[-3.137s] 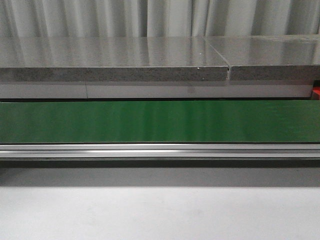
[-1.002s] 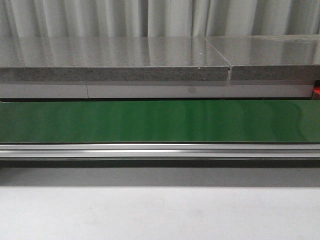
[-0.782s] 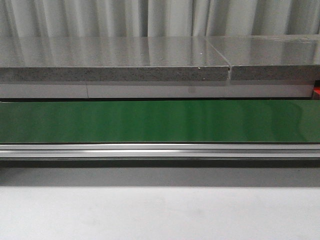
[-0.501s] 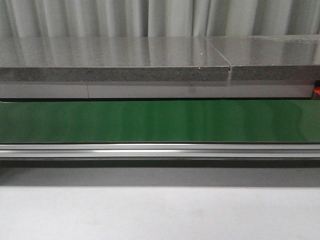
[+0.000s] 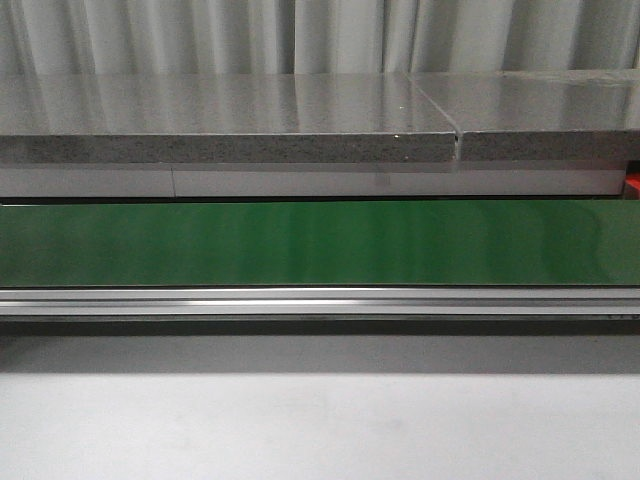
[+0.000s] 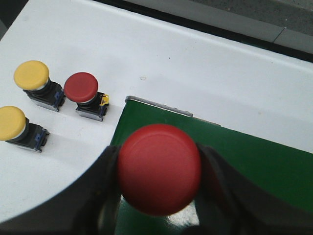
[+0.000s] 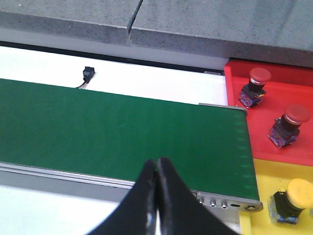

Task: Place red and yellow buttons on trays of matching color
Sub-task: 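Place the red button on the green belt and open the left gripper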

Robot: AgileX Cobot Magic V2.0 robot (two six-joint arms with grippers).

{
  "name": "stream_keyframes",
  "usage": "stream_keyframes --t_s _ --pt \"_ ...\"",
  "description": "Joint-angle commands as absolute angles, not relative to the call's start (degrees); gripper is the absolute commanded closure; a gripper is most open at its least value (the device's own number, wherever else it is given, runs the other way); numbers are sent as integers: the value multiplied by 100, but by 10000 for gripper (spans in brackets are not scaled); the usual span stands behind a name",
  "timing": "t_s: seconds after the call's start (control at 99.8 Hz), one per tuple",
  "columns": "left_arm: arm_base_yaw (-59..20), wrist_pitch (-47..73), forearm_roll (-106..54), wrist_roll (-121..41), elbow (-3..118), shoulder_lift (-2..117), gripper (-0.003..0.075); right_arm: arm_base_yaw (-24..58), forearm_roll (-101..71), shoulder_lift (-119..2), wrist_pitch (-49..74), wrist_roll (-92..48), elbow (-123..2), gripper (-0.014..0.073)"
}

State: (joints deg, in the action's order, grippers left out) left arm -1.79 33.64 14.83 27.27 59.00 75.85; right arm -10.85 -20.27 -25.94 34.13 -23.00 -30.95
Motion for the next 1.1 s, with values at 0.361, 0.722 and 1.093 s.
stream_keyframes --t_s 0.361,0.722,1.093 --pt "-229 3174 1352 2618 6037 8264 739 -1093 -2052 -2618 3043 -2345 -3225 662" --pt "-229 3174 1352 2484 6037 8393 733 -1093 -2052 -2618 3043 -2345 -3225 662" --pt "-229 3221 1307 2311 6037 8393 254 -1093 -2052 -2618 3043 -2345 -3225 662"
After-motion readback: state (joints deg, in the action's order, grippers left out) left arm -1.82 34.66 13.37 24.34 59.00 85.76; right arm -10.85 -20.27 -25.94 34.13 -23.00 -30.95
